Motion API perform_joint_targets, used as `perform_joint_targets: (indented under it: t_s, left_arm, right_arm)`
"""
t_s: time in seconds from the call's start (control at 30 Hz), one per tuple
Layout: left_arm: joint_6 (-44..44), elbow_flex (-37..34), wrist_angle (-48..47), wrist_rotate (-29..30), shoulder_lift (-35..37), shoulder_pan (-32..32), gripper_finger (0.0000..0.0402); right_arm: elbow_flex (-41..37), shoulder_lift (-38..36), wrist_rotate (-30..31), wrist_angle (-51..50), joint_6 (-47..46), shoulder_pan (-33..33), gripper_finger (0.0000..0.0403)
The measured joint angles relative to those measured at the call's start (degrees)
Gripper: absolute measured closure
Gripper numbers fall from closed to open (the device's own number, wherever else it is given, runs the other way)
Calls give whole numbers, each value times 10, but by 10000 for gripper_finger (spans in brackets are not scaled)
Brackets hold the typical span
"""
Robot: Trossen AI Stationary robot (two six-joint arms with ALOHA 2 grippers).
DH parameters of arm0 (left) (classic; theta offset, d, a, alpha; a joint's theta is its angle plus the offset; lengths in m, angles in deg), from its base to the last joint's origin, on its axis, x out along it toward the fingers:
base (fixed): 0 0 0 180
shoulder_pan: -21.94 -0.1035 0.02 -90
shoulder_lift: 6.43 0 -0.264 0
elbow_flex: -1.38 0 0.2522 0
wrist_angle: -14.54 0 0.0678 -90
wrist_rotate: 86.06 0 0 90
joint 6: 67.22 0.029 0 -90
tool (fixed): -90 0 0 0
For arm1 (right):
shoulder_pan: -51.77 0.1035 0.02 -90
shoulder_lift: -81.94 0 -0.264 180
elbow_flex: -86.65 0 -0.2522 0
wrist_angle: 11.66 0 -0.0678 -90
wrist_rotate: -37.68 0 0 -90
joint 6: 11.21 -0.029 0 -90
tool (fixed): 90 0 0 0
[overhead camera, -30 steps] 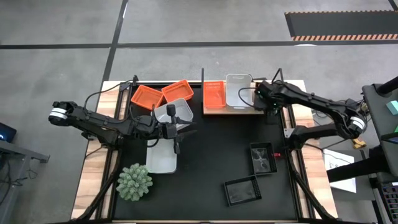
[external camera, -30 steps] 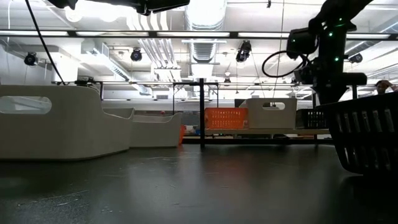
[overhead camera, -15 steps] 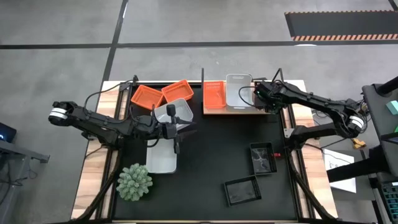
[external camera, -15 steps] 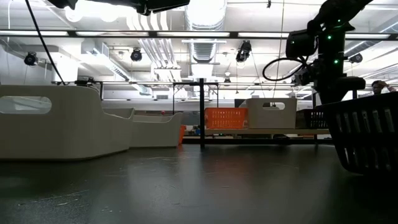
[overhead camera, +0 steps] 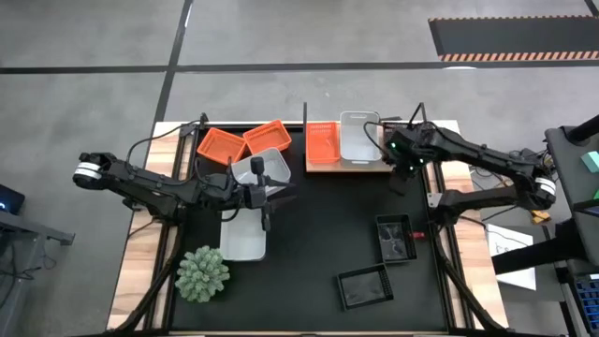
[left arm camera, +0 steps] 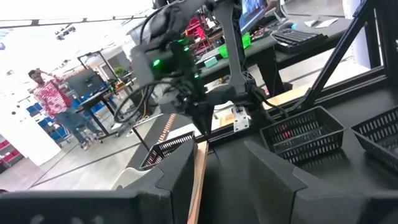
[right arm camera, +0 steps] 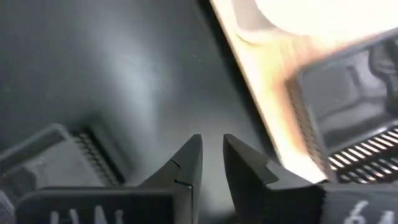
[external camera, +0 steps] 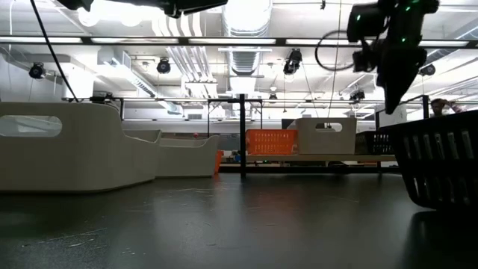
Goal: Stack baskets on shelf by color
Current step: Stack the bottom white bin on top of the white bin on the shelf
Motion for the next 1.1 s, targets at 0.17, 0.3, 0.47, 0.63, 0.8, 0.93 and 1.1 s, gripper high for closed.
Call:
perform_joint_targets:
  t_s: [0.17,0.3,0.47,0.63,0.8,0.93,1.1]
  left_arm:
    - [-1,0,3,0,0,0,281]
    - [-7,0,3,0,0,0,281]
    - [-26,0,3,0,0,0,281]
    - [-46,0,7,0,0,0,281]
    - [-105,0,7,0,0,0,281]
    - [-198,-6,8,0,-13,6,281]
    - [-302,-4,4,-2,-31,31,281]
  right_arm:
    - [-14,-51,18,39,-79,95,368]
    - [-16,-75,66,64,-130,171,386]
    - [-65,-96,128,193,-174,297,394]
    - [-181,-99,214,461,-119,424,394]
    - [-267,-95,223,685,-8,467,394]
    - [-280,-106,216,710,43,458,394]
    - [-279,-130,204,714,93,437,394]
